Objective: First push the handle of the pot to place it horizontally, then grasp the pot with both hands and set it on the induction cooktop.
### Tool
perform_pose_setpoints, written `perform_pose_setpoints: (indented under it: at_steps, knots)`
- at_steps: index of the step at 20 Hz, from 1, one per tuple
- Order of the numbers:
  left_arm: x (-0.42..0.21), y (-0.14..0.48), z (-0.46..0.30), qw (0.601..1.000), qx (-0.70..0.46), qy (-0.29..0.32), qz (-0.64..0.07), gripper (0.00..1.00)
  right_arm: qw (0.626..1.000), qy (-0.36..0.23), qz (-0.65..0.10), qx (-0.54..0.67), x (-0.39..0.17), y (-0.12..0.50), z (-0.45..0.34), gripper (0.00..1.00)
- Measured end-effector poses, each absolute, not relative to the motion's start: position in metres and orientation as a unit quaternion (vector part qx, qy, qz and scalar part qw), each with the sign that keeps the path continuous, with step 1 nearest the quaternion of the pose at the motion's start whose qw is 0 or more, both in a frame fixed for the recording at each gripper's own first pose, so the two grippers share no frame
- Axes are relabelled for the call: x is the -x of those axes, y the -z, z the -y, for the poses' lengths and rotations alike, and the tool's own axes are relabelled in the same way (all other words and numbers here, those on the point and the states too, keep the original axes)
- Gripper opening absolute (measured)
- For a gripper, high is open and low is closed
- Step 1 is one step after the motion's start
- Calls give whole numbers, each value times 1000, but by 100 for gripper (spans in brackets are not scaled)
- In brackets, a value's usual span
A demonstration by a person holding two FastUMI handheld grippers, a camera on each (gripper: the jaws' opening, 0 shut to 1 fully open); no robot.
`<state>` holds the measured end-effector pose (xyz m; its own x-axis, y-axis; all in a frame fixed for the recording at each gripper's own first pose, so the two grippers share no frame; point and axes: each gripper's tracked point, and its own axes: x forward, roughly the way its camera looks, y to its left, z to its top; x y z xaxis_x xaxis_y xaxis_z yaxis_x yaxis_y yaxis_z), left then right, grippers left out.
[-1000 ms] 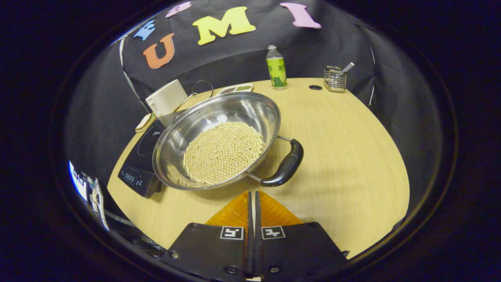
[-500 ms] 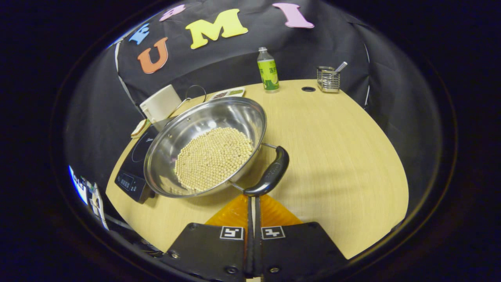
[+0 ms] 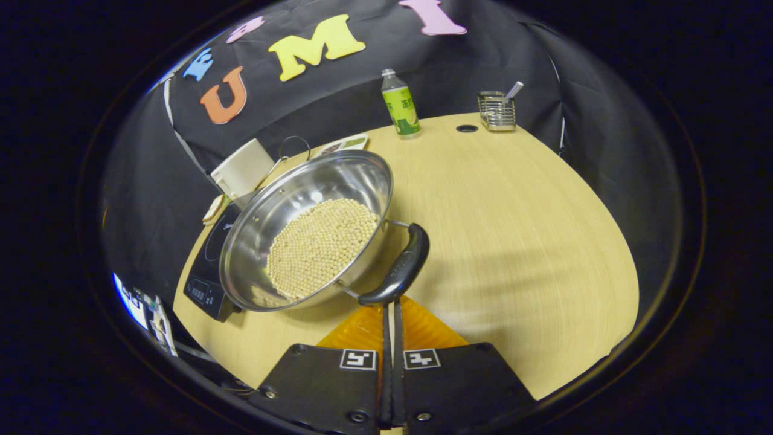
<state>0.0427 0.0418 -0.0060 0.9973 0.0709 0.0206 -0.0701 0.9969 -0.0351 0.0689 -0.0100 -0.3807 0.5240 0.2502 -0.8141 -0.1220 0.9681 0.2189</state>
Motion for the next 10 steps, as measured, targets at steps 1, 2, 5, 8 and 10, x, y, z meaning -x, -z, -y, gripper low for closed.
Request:
perform_pose_setpoints:
  at_steps: [1, 2, 5, 8, 10]
  knots:
    - [-43, 7, -45, 999, 15, -41, 8, 94, 869, -107, -478, -71, -70, 381, 9, 1]
    - [-42, 6, -47, 999, 12, -45, 9, 95, 868, -106, -479, -73, -72, 381, 9, 4]
    - [-44, 5, -47, 999, 12, -48, 11, 95, 869, -105, -477, -71, -77, 380, 10, 4]
    - [-44, 7, -52, 998, 8, -56, 9, 94, 870, -103, -477, -70, -82, 379, 9, 4]
    - [-46, 9, -55, 998, 3, -61, 9, 95, 870, -103, -477, -75, -86, 379, 7, 4]
